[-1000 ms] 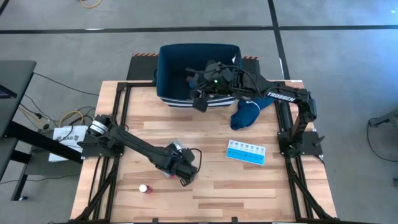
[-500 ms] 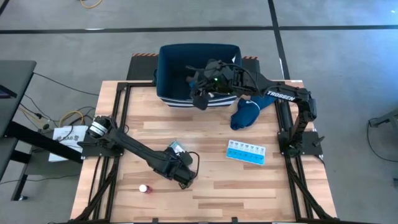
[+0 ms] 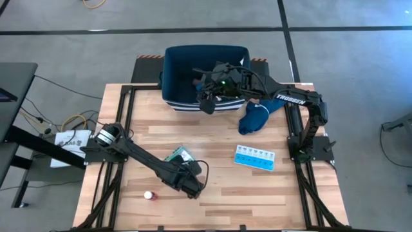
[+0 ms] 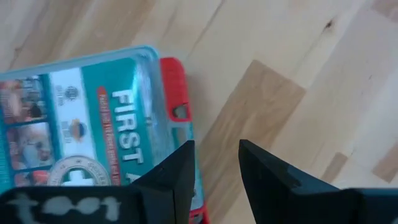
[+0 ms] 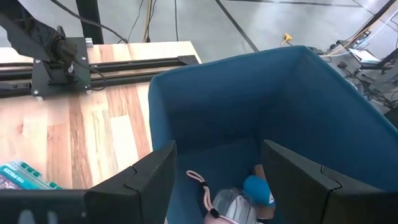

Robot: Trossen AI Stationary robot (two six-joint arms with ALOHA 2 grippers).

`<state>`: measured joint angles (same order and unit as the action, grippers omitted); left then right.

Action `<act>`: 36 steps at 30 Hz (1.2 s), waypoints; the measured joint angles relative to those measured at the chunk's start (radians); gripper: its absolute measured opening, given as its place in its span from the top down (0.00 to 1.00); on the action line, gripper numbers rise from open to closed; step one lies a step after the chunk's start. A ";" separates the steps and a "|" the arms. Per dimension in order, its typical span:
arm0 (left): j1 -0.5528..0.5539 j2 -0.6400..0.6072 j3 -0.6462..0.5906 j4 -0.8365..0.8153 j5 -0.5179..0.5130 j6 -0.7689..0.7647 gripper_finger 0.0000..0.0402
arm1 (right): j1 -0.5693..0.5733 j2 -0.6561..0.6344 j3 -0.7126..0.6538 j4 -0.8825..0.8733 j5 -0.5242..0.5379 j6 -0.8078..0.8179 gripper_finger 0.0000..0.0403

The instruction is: Pick & place medical supplies in basket/bin

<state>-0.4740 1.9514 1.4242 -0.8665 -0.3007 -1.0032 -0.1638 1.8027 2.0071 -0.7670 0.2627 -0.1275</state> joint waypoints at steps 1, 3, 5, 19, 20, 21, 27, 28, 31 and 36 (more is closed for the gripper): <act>0.000 -0.001 0.000 -0.001 -0.003 -0.002 0.72 | 0.000 0.000 0.000 0.000 0.000 0.004 0.44; 0.000 -0.001 -0.005 0.000 -0.003 -0.007 0.72 | 0.000 0.000 0.000 -0.003 0.000 0.004 0.44; -0.002 -0.001 -0.007 -0.025 -0.002 -0.021 0.72 | 0.000 0.000 0.000 -0.006 0.000 0.009 0.44; -0.031 0.048 -0.016 -0.046 -0.024 -0.055 0.72 | 0.001 0.000 0.000 -0.007 -0.003 0.056 0.44; -0.032 0.057 -0.015 -0.054 -0.018 -0.060 0.72 | 0.001 0.000 0.000 -0.007 -0.003 0.069 0.44; -0.035 0.063 -0.014 -0.060 -0.033 -0.062 0.72 | 0.002 0.000 0.000 -0.007 -0.003 0.081 0.44; -0.046 0.064 -0.016 -0.120 -0.055 -0.063 0.72 | 0.021 0.000 0.000 -0.012 -0.003 0.129 0.44; -0.046 0.064 -0.016 -0.135 -0.059 -0.057 0.72 | 0.027 0.000 0.000 -0.011 -0.003 0.136 0.44; -0.046 0.065 -0.023 -0.184 -0.070 -0.055 0.73 | 0.047 0.000 0.000 -0.011 -0.003 0.147 0.44; -0.046 0.065 -0.023 -0.219 -0.071 0.031 0.87 | 0.082 0.000 0.000 -0.012 -0.002 0.147 0.44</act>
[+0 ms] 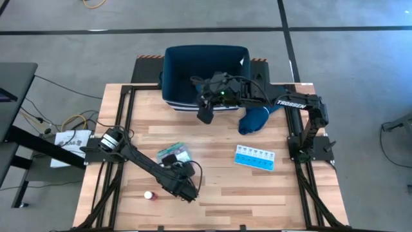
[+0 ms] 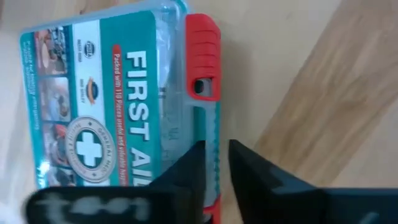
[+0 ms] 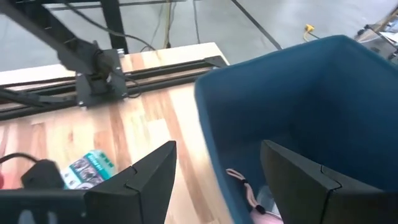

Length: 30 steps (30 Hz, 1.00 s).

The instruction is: Pick & place medical supplies in basket/bin

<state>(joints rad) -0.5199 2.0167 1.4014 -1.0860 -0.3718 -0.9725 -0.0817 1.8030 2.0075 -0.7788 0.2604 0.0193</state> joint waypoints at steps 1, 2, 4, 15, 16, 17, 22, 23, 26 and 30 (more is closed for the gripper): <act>0.000 0.000 0.001 0.000 -0.001 0.027 0.92 | 0.005 0.000 0.000 -0.004 0.000 0.000 0.44; 0.000 0.000 0.005 -0.002 0.000 0.053 0.96 | 0.011 0.000 0.000 -0.011 0.000 -0.001 0.44; 0.000 0.000 0.021 -0.001 0.001 0.094 0.98 | 0.019 0.000 0.000 -0.040 0.002 0.000 0.44; -0.011 -0.132 0.279 -0.299 -0.129 0.150 0.99 | 0.135 -0.012 0.000 -0.553 0.027 0.222 0.44; -0.011 -0.153 0.310 -0.346 -0.159 0.138 0.99 | 0.156 -0.012 0.000 -0.588 0.047 0.243 0.44; -0.010 -0.173 0.339 -0.392 -0.189 0.125 1.00 | 0.178 -0.014 0.000 -0.612 0.070 0.264 0.44; 0.038 -0.281 0.461 -0.485 -0.349 0.141 1.00 | 0.281 -0.018 0.000 -0.669 0.178 0.355 0.44; 0.061 -0.305 0.476 -0.478 -0.357 0.175 1.00 | 0.299 -0.018 0.000 -0.670 0.191 0.368 0.44; 0.158 -0.362 0.511 -0.424 -0.370 0.294 1.00 | 0.350 -0.018 0.000 -0.670 0.207 0.385 0.44; 0.354 -0.415 0.517 -0.303 -0.301 0.528 1.00 | 0.397 -0.016 -0.005 -0.655 0.244 0.441 0.44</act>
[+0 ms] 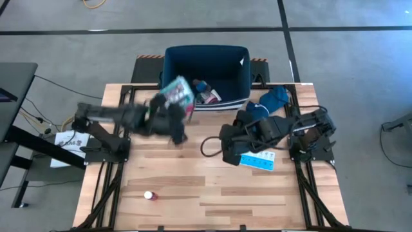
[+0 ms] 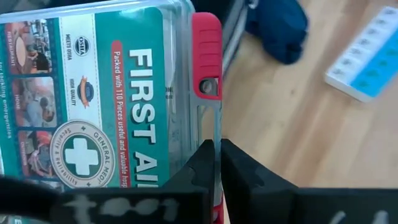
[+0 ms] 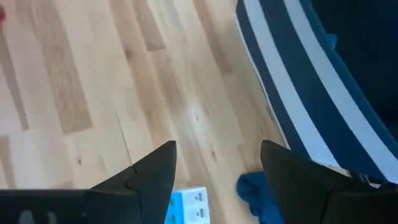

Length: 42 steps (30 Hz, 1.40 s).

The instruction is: Pick & place medical supplies in basket/bin

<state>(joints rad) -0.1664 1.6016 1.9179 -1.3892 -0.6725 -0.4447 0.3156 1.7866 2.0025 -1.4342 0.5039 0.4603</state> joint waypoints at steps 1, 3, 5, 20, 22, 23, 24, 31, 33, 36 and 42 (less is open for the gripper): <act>0.056 -0.002 0.000 0.039 0.050 0.069 1.00 | 0.009 0.000 -0.007 0.009 0.012 0.016 0.44; 0.175 0.002 0.000 0.118 0.171 0.191 1.00 | 0.019 0.001 -0.021 0.016 0.035 0.048 0.44; 0.284 0.017 -0.006 0.216 0.300 0.292 1.00 | 0.026 0.002 -0.035 0.016 0.052 0.076 0.44; 0.735 0.317 -0.012 0.446 0.658 0.386 1.00 | 0.059 0.003 -0.196 0.068 0.052 0.196 0.44; 0.758 0.348 -0.012 0.446 0.657 0.382 1.00 | 0.058 0.003 -0.206 0.068 0.051 0.210 0.44; 0.765 0.361 -0.012 0.445 0.659 0.384 1.00 | 0.058 0.003 -0.209 0.070 0.052 0.222 0.44; 0.772 0.373 -0.012 0.446 0.659 0.392 0.99 | 0.058 0.003 -0.211 0.071 0.052 0.228 0.44; 0.799 0.426 -0.012 0.435 0.675 0.461 0.91 | 0.057 0.003 -0.240 0.093 0.051 0.224 0.44; 0.798 0.430 -0.012 0.427 0.685 0.491 0.89 | 0.053 0.003 -0.242 0.093 0.051 0.224 0.44; 0.791 0.430 -0.012 0.418 0.695 0.519 0.84 | 0.047 0.003 -0.241 0.098 0.047 0.224 0.44; 0.786 0.429 0.005 0.344 0.694 0.533 0.75 | 0.042 0.003 -0.241 0.107 0.044 0.251 0.44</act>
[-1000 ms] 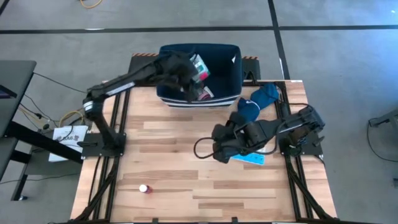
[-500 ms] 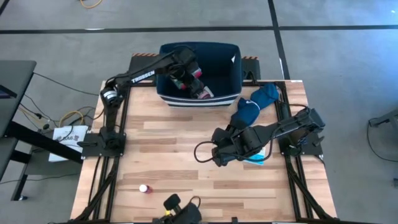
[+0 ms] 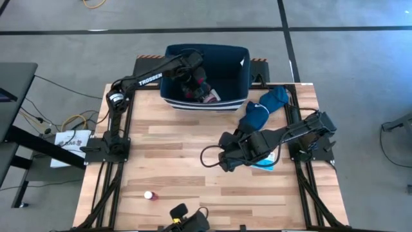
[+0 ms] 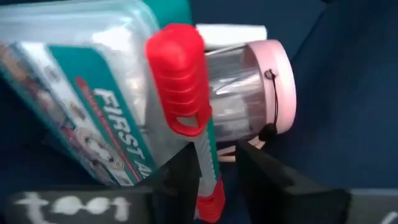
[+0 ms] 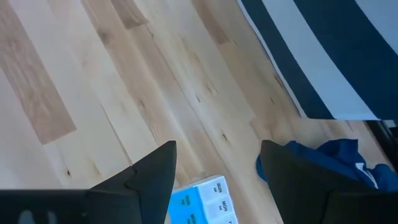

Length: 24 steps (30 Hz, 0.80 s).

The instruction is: Pick & place medical supplies in basket/bin

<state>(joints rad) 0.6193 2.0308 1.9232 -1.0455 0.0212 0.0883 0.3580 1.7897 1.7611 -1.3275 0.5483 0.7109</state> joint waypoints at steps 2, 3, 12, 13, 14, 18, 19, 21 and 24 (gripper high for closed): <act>0.000 0.000 0.001 -0.014 -0.001 0.003 0.73 | 0.000 0.000 0.000 0.000 -0.003 0.004 0.44; 0.000 0.000 0.009 -0.034 -0.001 0.003 0.72 | 0.000 0.000 0.000 0.000 -0.008 0.004 0.44; -0.015 -0.002 0.233 -0.238 -0.047 0.010 0.70 | 0.001 0.000 0.000 -0.003 -0.024 0.023 0.44; -0.019 -0.002 0.266 -0.256 -0.040 0.011 0.70 | 0.001 0.000 0.000 -0.003 -0.024 0.023 0.44; -0.024 -0.002 0.295 -0.278 -0.033 0.013 0.70 | 0.001 0.000 0.000 -0.003 -0.024 0.023 0.44; -0.047 -0.001 0.426 -0.363 -0.032 0.011 0.70 | 0.002 0.000 0.000 -0.003 -0.024 0.023 0.44; -0.051 -0.008 0.437 -0.366 -0.026 0.002 0.70 | 0.002 0.000 0.000 -0.003 -0.024 0.023 0.44; -0.059 -0.043 0.413 -0.364 -0.021 -0.005 0.70 | 0.002 0.000 0.000 -0.003 -0.024 0.023 0.44; -0.063 -0.051 0.412 -0.429 -0.032 -0.002 0.70 | 0.002 0.000 0.000 -0.003 -0.024 0.023 0.44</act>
<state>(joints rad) 0.5564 1.9800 2.3352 -1.4747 -0.0110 0.0867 0.3603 1.7895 1.7615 -1.3303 0.5243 0.7341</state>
